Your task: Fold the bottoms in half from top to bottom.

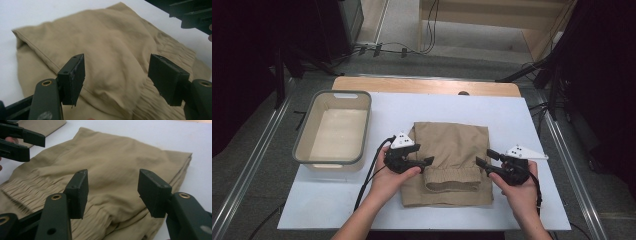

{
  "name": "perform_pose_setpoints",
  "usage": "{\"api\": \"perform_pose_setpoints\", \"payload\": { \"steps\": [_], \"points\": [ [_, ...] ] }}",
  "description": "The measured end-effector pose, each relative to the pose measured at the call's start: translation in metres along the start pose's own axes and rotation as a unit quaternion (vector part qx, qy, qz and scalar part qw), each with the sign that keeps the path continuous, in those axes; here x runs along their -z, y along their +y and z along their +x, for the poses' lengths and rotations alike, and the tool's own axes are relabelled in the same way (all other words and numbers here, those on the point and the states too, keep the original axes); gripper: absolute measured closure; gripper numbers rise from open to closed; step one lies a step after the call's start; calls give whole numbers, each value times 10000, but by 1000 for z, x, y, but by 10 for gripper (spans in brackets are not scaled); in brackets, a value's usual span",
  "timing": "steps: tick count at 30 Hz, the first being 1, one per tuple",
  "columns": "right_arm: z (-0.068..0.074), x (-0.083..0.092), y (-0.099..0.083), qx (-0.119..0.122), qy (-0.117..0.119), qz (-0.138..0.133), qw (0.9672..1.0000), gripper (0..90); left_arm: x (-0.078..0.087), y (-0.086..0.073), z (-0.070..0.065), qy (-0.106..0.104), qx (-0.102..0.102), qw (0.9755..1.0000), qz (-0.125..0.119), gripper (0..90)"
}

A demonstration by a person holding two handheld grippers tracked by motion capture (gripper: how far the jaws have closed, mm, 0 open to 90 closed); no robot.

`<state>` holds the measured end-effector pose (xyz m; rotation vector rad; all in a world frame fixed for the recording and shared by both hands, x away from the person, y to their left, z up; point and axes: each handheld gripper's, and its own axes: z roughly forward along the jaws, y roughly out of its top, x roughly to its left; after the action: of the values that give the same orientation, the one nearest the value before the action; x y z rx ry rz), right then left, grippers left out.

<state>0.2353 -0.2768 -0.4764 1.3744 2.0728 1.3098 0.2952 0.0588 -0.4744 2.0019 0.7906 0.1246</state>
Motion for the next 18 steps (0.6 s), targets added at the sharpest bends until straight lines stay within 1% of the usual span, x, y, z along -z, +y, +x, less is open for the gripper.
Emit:
{"api": "perform_pose_setpoints", "payload": {
  "steps": [3,5,6,8,10,12,13,18],
  "points": [
    [6,1,-6,0,-26,73,10000,435,1,-11,-4,-32,7,10000,42,308],
    [7,1,-11,-104,-38,126,9999,455,0,-16,-5,-53,44,9999,142,308],
    [8,0,-14,-120,-34,161,9998,468,0,-18,-5,-53,57,9999,144,311],
    [10,-1,-19,-146,-32,243,9996,481,1,-22,-6,-83,109,9998,130,321],
    [10,-1,-24,-181,-17,318,9993,494,2,-25,-7,-78,92,9998,155,323],
    [11,0,-28,-222,8,337,9992,501,3,-27,-7,-110,132,9997,173,326],
    [11,1,-29,-245,22,348,9991,501,3,-29,-7,-122,164,9996,194,329],
    [13,0,-37,-267,92,497,9984,501,1,-35,-10,-123,175,9992,323,334]
  ]
}}
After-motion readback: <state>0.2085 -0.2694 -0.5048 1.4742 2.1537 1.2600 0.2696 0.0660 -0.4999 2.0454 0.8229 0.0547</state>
